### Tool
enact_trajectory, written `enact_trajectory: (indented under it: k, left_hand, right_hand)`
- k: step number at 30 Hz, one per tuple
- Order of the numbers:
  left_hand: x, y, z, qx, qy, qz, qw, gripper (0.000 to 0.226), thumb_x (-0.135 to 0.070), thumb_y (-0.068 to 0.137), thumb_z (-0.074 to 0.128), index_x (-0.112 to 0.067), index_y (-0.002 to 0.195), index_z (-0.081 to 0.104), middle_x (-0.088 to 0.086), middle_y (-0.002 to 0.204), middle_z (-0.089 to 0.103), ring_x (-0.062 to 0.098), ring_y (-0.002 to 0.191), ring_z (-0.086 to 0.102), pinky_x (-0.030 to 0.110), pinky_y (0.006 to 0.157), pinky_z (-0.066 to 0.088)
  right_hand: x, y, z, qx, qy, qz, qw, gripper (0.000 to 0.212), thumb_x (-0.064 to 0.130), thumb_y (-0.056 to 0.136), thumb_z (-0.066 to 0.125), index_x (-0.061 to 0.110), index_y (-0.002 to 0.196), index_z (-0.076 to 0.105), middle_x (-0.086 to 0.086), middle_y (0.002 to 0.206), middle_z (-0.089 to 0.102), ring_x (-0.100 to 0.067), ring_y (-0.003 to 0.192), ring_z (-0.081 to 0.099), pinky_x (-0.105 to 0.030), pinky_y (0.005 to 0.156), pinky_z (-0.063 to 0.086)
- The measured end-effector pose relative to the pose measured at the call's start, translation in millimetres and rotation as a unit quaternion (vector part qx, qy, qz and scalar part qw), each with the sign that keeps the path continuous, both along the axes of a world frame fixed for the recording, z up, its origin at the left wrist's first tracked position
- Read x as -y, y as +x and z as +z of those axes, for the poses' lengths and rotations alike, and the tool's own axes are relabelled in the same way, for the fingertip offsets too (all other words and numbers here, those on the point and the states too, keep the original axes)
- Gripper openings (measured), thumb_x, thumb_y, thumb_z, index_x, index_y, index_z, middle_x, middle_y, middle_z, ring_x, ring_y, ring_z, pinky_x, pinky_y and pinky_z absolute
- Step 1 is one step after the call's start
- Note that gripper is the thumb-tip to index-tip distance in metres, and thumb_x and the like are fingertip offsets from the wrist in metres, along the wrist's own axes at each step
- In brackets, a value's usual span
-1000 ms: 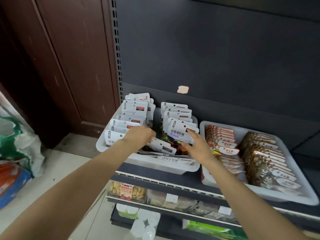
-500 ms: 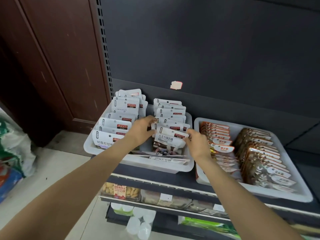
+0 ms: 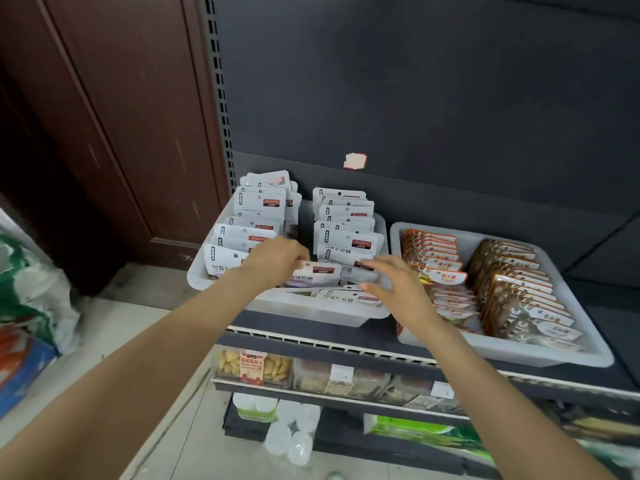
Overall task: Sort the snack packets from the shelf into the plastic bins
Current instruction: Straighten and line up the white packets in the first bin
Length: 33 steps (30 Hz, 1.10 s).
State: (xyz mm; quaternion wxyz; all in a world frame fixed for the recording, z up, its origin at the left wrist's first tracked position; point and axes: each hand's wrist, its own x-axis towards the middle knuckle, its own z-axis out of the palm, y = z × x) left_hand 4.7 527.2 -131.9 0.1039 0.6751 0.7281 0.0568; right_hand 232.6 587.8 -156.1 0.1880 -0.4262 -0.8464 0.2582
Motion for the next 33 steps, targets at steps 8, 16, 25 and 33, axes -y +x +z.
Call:
enact_trajectory:
  k: [8,16,25,33]
  left_hand:
    - [-31,28,-14,0.147,0.036,0.000,0.989,0.024,-0.015,0.095,0.052,-0.020,0.110,0.070,0.004,0.111,0.069,0.025,0.103,0.062,0.035,0.091,0.049]
    - [-14,5,-15,0.234,0.065,0.035,0.970,0.017,-0.005,0.092,0.056,-0.013,0.100,0.069,0.005,0.099,0.070,0.018,0.093,0.064,0.033,0.089,0.051]
    - [-19,5,-1,0.118,0.092,0.035,0.988,0.024,-0.008,0.095,0.048,-0.020,0.101,0.068,0.000,0.103,0.068,0.021,0.093,0.061,0.032,0.078,0.050]
    - [-32,30,-9,0.198,0.179,0.077,0.961,0.033,-0.014,0.087,0.065,-0.014,0.119,0.055,0.004,0.123,0.053,0.016,0.107,0.051,0.028,0.093,0.043]
  right_hand:
    - [-9,3,10,0.048,-0.035,0.002,0.998,0.052,0.028,0.085,0.069,0.017,0.133,0.054,0.003,0.141,0.044,-0.014,0.130,0.041,-0.020,0.102,0.027]
    - [-17,-23,9,0.077,0.075,-0.097,0.990,0.011,0.017,0.093,0.058,0.016,0.094,0.069,0.000,0.101,0.065,-0.018,0.088,0.061,-0.026,0.065,0.041]
    - [-12,-37,16,0.021,0.016,-0.016,1.000,0.039,0.037,0.095,0.051,0.020,0.131,0.055,0.003,0.129,0.047,-0.011,0.123,0.041,-0.032,0.102,0.039]
    - [-20,-35,25,0.070,0.011,-0.213,0.974,0.017,0.015,0.093,0.055,0.009,0.101,0.069,-0.010,0.086,0.065,-0.020,0.069,0.053,-0.021,0.047,0.031]
